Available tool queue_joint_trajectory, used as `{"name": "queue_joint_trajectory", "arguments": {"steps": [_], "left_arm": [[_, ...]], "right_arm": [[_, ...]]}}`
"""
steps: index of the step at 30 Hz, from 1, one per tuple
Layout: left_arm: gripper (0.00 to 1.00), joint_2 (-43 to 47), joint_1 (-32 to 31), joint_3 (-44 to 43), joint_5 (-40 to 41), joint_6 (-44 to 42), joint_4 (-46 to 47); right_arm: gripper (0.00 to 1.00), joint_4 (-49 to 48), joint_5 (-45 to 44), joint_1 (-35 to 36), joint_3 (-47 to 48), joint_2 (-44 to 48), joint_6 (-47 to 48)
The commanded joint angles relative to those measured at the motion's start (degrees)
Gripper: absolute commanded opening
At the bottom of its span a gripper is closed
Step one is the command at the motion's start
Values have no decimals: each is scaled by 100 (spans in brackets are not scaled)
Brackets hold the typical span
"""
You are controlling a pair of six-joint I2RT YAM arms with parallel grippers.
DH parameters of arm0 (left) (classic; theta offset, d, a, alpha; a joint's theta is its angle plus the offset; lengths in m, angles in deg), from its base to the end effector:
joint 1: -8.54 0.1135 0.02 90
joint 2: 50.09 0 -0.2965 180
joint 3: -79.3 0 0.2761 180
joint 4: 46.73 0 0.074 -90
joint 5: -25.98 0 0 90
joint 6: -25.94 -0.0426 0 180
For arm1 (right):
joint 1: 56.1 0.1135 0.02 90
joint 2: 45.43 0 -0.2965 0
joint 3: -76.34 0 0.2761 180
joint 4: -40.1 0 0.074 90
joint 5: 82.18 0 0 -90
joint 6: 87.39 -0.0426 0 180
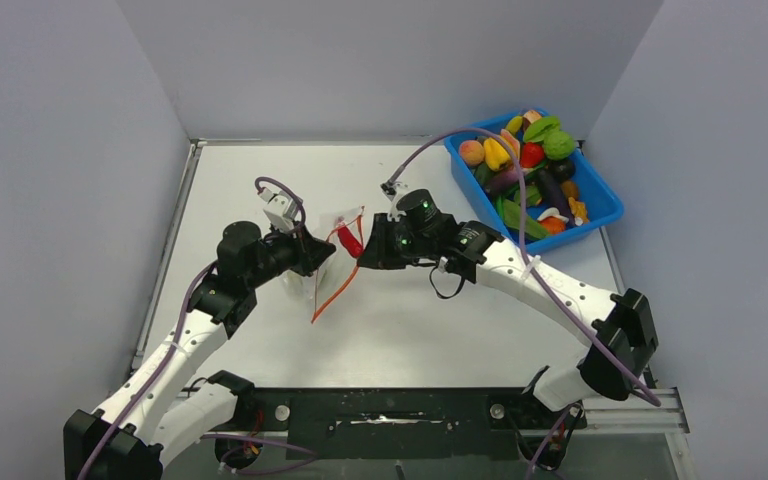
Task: Place the food in the zip-top bag and seal the zipper
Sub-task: Place the fake vegetable in the zipper food storage bag.
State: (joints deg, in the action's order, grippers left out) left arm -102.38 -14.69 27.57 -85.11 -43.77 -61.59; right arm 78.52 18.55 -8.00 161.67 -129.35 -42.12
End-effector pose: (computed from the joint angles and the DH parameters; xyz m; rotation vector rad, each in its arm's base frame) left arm 0.2001 -0.1026 0.3151 0.3167 1.8847 -0.8613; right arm 0.2326 0.2711 0.3454 -0.1853 2.4272 1.0354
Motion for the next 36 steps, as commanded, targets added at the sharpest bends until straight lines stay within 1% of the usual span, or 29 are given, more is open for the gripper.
{"name": "queue_joint_trajectory", "arguments": {"steps": [1, 6, 10, 15, 21, 26, 29, 33, 36], "left_arm": [[0, 90, -33, -46, -106, -40, 415], [0, 111, -35, -33, -116, -42, 414], [0, 116, -33, -40, -116, -39, 406], [0, 130, -33, -39, -107, -43, 406], [0, 139, -33, -45, -90, -43, 398], [0, 135, -33, -45, -59, -43, 381], [0, 145, -36, -46, 33, -52, 371], [0, 149, -42, -56, 165, -60, 327], [0, 144, -42, -58, 166, -65, 318]], "right_arm": [[12, -600, 65, 50, 181, -62, -494], [13, -940, 54, 48, 59, -167, -806], [20, -1052, 80, 46, 63, -282, -900], [31, -1060, 179, 48, 54, -379, -965], [35, -1122, 220, 42, -72, -220, -885], [38, -1113, 199, 3, -84, -10, -460], [40, -953, -36, -11, -71, 175, -167], [42, -754, -154, -22, -21, 433, 563], [43, -555, -576, -67, 0, 676, 1063]]}}
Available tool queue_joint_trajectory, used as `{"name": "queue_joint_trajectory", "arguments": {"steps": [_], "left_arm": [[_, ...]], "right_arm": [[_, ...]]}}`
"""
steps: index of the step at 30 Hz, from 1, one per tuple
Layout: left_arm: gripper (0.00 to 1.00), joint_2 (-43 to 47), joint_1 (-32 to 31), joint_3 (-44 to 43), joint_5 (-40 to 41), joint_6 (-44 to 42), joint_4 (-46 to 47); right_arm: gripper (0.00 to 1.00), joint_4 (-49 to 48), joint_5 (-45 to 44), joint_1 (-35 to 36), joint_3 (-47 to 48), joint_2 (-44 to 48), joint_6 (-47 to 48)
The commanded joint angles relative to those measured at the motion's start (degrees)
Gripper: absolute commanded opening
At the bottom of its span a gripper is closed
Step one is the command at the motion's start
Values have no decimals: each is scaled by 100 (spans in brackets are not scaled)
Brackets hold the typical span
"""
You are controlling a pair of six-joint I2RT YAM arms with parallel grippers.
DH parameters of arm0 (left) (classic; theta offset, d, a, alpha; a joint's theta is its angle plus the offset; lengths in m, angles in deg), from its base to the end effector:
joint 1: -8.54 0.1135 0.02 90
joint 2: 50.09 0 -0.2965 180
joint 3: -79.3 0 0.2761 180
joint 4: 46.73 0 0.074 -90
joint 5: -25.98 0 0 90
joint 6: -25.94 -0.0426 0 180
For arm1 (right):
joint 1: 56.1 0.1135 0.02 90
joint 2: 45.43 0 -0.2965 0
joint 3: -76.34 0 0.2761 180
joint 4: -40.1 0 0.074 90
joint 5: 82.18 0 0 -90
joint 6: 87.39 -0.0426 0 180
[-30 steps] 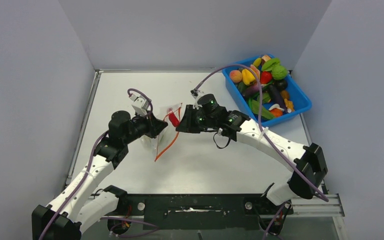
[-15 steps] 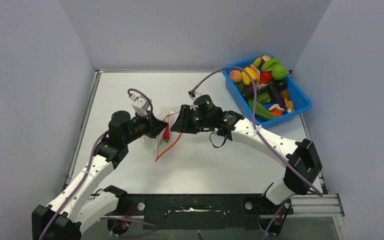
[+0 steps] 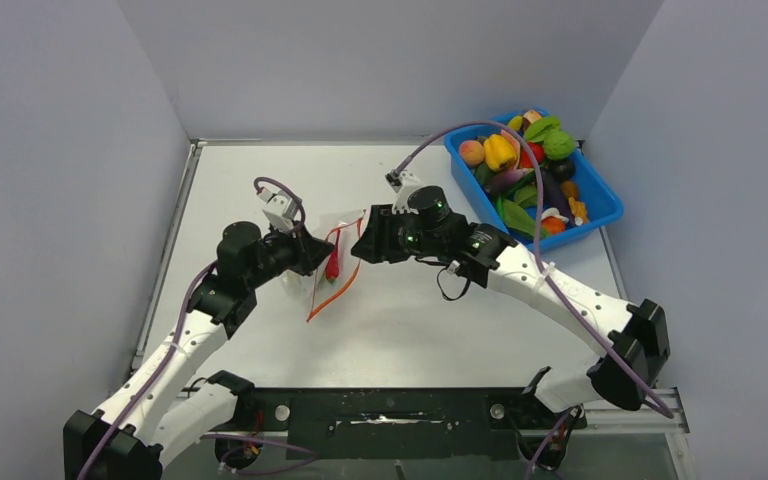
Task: Place the food in the zip-top bag and seal the zipper
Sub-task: Place the fake vegetable in the zipper food storage bag.
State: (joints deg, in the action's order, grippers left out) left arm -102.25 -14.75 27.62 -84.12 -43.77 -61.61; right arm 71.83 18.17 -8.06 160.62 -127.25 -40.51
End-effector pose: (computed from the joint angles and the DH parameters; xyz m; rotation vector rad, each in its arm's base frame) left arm 0.2001 -0.1021 0.3151 0.3050 1.8841 -0.8465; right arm 0.2315 0.2689 0.3622 -0.2192 2.2774 1.1008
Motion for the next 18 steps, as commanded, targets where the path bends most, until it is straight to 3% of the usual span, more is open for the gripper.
{"name": "queue_joint_trajectory", "arguments": {"steps": [1, 9, 13, 18], "left_arm": [[0, 129, -31, -71, 67, -73, 310], [0, 146, -35, -76, 88, -98, 281], [0, 177, -36, -76, 100, -113, 268], [0, 192, -44, -81, 107, -131, 250]], "right_arm": [[43, 214, -776, -95, 117, 552, 1049], [43, 699, -1842, -1084, 170, 936, 2141], [43, 730, -2779, -1481, 201, 790, 2586], [49, 751, -2970, -2395, 310, 413, 2513]]}}
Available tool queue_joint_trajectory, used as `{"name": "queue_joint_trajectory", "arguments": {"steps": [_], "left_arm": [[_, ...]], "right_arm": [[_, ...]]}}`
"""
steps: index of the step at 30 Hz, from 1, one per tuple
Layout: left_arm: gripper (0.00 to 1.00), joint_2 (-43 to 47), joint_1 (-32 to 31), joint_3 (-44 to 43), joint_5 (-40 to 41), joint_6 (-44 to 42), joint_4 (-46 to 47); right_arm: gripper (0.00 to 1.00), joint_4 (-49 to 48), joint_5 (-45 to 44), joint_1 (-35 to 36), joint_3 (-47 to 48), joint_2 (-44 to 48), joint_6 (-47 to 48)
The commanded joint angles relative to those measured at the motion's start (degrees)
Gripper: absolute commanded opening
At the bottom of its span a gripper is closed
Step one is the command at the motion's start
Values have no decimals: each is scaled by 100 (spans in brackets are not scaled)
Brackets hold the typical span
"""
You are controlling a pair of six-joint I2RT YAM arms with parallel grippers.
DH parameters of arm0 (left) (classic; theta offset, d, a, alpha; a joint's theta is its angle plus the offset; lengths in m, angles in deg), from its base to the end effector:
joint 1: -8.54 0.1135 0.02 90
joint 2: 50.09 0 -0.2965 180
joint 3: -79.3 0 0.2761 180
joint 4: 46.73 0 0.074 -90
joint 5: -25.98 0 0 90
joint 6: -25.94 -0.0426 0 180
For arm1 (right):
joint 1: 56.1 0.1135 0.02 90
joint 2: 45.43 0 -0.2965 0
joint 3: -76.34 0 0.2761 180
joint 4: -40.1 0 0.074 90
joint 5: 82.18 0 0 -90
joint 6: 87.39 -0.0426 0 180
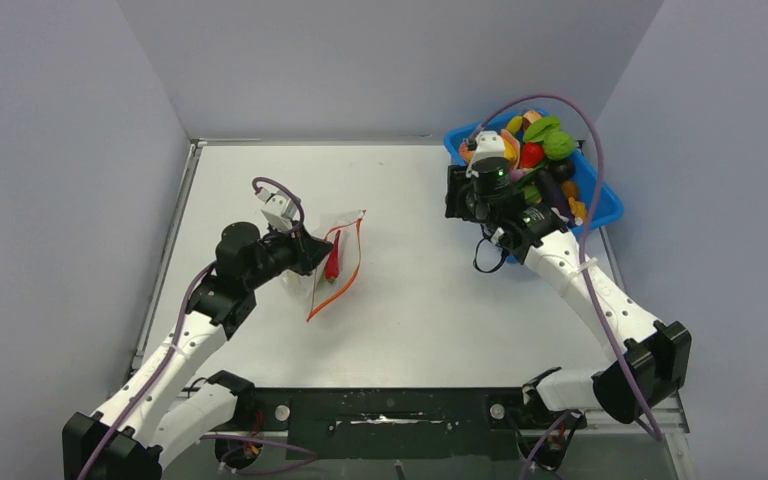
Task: Place the food in the zip-top bag and seal the zipper
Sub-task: Place the fake vegetable in the zipper food storage bag, then pick up the fake vegetable from the bin.
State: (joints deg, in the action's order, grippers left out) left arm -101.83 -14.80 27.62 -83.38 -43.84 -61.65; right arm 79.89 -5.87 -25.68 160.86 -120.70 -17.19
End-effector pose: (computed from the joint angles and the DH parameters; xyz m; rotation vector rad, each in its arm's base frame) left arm 0.1990 -0.1012 0.3165 0.2980 1.8772 -0.8353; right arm 0.2780 0.1516 0.3860 -0.0509 2.0988 0.2799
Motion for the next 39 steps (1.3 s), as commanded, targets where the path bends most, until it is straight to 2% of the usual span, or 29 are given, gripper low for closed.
{"name": "queue_joint_trajectory", "arguments": {"steps": [1, 7, 15, 20, 24, 33, 39], "left_arm": [[0, 151, -35, -79, 41, -131, 255], [0, 154, -41, -83, 62, -150, 238], [0, 167, -31, -92, 82, -174, 228], [0, 198, -31, -103, 78, -175, 224], [0, 244, -31, -97, 90, -186, 220], [0, 297, -22, -95, 74, -186, 237], [0, 305, -14, -93, 29, -162, 254]], "right_arm": [[50, -67, -507, -874, 299, -318, 29], [51, -479, -29, -2042, 160, -722, -1249], [60, -1640, 611, -2825, -399, -1051, -3285], [60, -2393, 1274, -3138, -759, -1446, -4375], [61, -2817, 1602, -3237, -637, -1856, -4535], [64, -2997, 2181, -3371, -296, -2636, -4861], [60, -3176, 2315, -3368, -292, -2839, -4848]]}}
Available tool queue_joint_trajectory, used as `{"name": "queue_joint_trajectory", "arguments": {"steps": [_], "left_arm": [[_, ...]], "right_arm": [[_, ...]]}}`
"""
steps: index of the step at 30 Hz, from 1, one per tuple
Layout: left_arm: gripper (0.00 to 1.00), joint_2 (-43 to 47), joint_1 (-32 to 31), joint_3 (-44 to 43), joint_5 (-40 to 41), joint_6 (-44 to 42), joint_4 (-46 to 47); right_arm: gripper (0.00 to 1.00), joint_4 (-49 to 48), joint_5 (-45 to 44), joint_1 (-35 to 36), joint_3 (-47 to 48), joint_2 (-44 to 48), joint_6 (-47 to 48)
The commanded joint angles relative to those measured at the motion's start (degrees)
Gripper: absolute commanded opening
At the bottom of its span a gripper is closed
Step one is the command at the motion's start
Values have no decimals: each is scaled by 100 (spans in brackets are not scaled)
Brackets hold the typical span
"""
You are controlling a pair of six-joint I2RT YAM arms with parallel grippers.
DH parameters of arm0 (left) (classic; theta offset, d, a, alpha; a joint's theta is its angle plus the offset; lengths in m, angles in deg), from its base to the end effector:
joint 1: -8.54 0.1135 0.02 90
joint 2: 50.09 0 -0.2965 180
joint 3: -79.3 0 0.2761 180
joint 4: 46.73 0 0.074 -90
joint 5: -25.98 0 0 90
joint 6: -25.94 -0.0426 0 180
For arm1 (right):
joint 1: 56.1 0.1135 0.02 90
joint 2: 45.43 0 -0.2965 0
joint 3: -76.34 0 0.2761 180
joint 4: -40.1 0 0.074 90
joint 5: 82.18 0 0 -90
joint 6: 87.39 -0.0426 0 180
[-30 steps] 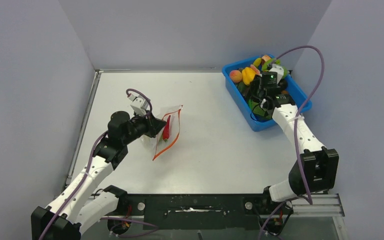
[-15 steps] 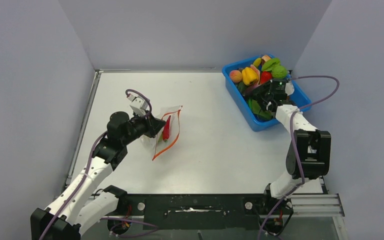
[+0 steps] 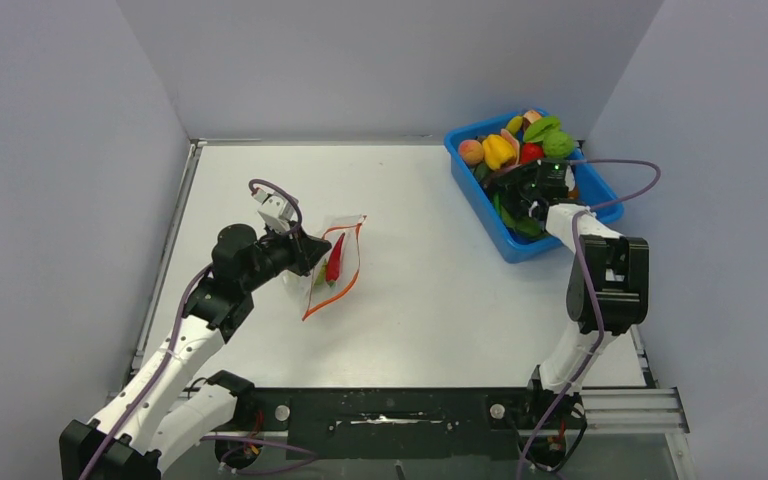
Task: Place the food in the zip-top bag and seal the zipper
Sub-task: Pick up the fake vegetable from the bin.
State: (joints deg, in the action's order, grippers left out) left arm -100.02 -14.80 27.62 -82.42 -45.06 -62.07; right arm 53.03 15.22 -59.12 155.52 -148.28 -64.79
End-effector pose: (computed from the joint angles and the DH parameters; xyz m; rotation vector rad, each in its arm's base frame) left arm 0.1933 -0.0981 0.3219 0.3068 1.8463 -0.8081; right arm 0.4318 -0.0173 0.2224 1.2709 1.9312 0.7456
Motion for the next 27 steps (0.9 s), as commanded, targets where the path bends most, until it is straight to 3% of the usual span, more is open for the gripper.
{"name": "queue_joint_trajectory", "arguments": {"steps": [1, 12, 21, 27], "left_arm": [[0, 117, -13, -89, -72, -37, 296], [0, 108, -13, -90, -68, -37, 296], [0, 112, -13, -85, -41, -46, 296], [0, 88, -13, -94, -60, -46, 296]], "right_arm": [[58, -543, 212, -33, 230, -96, -50], [60, -1211, 174, -41, 228, -232, 596], [34, -1164, 137, -129, 127, -159, 676], [27, -1055, 7, -142, -52, 121, 854]]}}
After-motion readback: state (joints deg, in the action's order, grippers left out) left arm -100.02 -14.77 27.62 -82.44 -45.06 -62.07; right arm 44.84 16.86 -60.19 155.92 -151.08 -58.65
